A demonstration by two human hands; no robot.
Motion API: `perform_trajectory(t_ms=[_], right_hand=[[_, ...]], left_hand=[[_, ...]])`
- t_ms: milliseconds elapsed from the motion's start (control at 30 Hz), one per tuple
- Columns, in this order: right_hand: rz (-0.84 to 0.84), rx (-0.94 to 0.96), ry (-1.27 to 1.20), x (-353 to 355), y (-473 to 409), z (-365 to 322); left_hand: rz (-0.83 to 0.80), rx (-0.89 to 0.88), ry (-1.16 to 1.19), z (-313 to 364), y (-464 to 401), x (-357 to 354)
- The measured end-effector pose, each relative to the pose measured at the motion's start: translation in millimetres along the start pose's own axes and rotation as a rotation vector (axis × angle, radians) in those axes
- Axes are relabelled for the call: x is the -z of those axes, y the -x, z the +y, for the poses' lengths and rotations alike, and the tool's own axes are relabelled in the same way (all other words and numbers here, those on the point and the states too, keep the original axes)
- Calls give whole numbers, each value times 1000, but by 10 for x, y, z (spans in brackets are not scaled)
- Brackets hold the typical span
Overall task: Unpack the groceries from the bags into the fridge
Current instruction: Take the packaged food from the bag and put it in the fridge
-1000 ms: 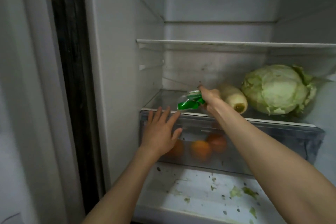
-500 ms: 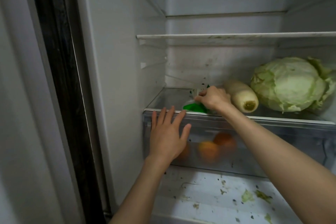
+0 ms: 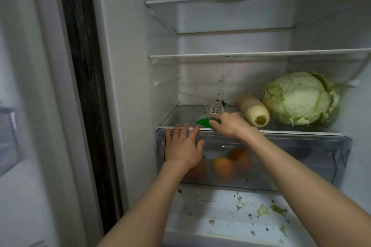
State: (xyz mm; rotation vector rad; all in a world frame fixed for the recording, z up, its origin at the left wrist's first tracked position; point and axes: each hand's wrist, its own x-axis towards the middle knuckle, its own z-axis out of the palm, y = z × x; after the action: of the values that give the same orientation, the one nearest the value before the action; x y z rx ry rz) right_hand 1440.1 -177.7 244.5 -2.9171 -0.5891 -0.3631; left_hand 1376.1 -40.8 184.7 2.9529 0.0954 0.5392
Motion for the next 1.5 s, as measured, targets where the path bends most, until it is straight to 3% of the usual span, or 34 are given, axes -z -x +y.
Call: perform_trajectory(t_ms=[133, 333, 600, 767, 933, 1100, 1333, 1500], right_hand=[[85, 90, -45, -29, 431, 9], [239, 196, -151, -35, 1289, -83], [39, 272, -264, -347, 2620, -265], [-56, 369, -368, -599, 3429, -717], [-225, 577, -354, -976, 4218, -1425], [-323, 776, -393, -1149, 4948, -2483], [-373, 1080, -459, -1143, 6206, -4279], [-377, 1211, -490, -1060, 6842, -5295]], left_hand=[[-89, -3, 7, 35, 143, 150], [152, 27, 72, 126, 967, 225], [165, 137, 94, 227, 2695, 220], [75, 257, -59, 18, 3732, 190], [18, 394, -81, -423, 4884, 254], [16, 676, -89, -900, 6244, 520], [59, 1089, -96, -1612, 8196, 1147], [114, 1219, -116, -1973, 9169, 1607]])
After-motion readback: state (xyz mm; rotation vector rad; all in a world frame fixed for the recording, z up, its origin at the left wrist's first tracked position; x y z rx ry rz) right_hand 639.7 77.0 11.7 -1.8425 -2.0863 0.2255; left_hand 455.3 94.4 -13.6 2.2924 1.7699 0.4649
